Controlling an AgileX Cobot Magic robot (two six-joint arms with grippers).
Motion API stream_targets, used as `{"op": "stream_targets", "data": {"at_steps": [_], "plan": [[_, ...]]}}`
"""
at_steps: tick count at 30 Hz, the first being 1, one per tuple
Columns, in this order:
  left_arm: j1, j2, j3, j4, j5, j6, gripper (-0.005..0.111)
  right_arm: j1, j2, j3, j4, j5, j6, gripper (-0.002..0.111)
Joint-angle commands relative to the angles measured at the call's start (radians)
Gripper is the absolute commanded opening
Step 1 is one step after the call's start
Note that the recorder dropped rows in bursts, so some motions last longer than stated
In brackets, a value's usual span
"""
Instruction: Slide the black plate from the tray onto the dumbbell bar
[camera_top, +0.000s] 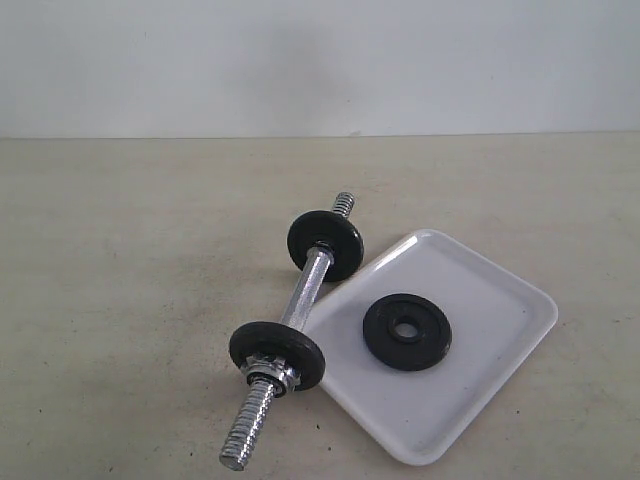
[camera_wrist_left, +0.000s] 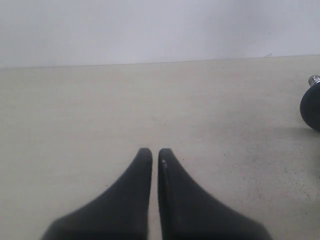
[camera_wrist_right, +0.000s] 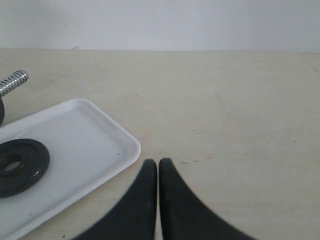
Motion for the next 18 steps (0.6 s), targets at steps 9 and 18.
{"op": "stream_targets", "data": {"at_steps": [9, 18], "plan": [[-0.006, -0.003, -0.002, -0.007, -0.010, 0.003, 0.004, 0.001, -0.004, 0.000, 0.009, -0.263, -0.033, 0.000], [-0.006, -0.003, -0.002, -0.007, -0.010, 0.003, 0.004, 0.001, -0.004, 0.000, 0.050, -0.855, 0.035, 0.000]]}}
